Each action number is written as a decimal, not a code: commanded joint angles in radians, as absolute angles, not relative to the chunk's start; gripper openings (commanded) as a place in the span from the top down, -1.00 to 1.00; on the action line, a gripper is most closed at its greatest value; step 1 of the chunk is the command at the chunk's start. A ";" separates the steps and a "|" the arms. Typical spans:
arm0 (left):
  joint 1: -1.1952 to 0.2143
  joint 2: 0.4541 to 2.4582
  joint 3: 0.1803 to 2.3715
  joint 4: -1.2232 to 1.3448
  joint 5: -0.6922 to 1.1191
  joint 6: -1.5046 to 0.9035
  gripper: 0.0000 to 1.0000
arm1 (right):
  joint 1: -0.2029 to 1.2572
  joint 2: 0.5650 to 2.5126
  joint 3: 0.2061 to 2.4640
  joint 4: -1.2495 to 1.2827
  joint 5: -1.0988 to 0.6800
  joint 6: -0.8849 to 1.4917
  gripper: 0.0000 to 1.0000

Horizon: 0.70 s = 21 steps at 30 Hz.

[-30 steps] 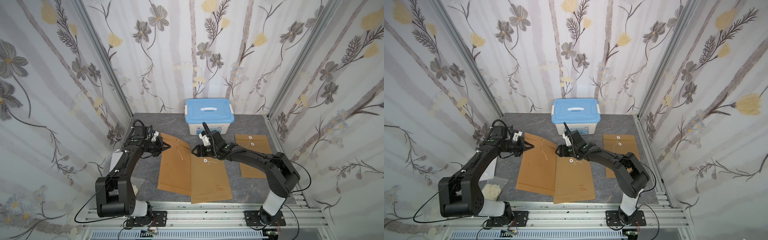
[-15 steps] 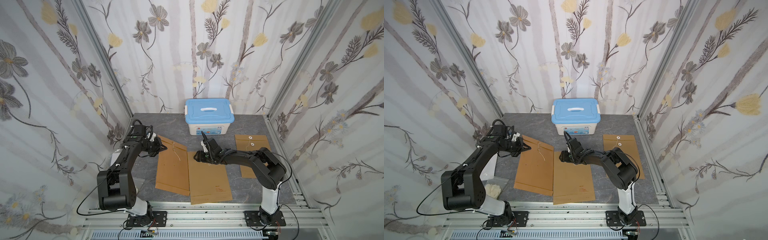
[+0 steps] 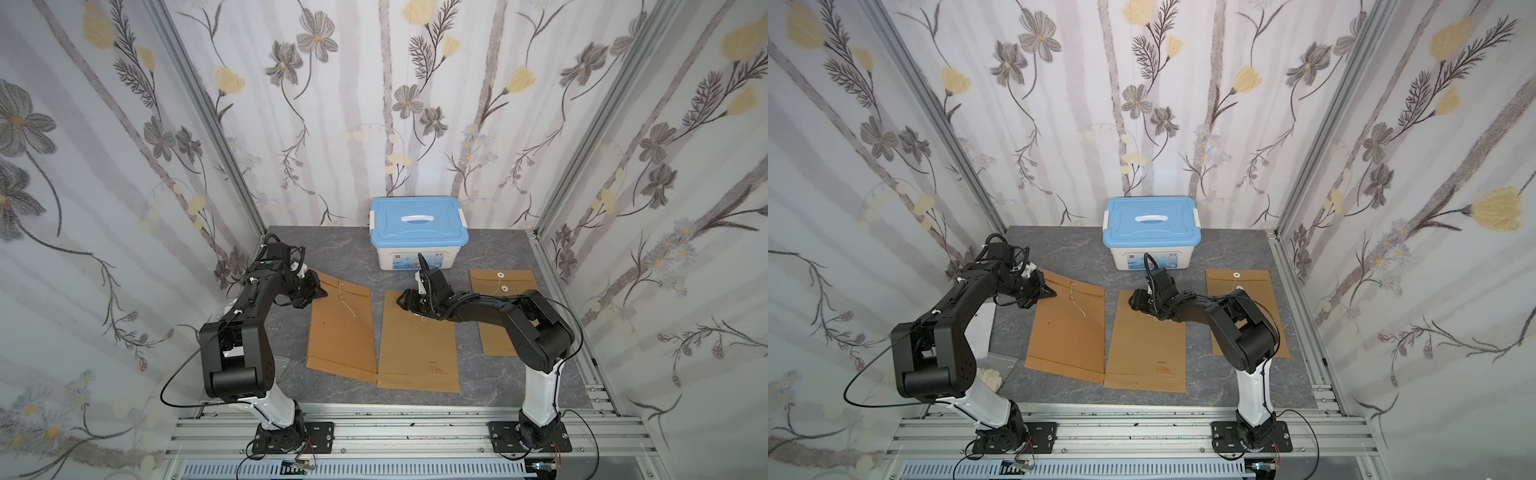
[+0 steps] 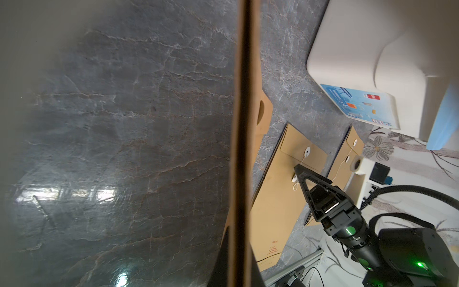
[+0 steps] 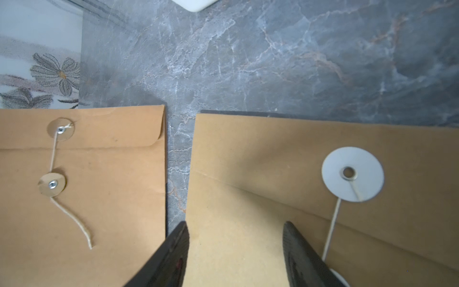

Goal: Close the mouth of the file bag
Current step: Place the file bag at the center of the board.

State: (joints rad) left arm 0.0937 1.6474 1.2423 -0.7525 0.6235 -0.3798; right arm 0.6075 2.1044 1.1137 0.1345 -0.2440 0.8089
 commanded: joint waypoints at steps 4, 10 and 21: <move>0.095 1.726 1.320 -0.845 0.496 -0.319 1.00 | 0.614 2.075 1.205 0.044 -0.285 0.696 -0.24; 0.100 1.863 1.447 -0.913 0.399 -0.226 1.00 | 0.656 2.065 1.262 0.010 -0.343 0.640 -0.25; 0.155 1.927 1.460 -0.792 0.604 -0.166 0.56 | 0.793 2.257 1.508 -0.151 -0.340 0.653 -0.25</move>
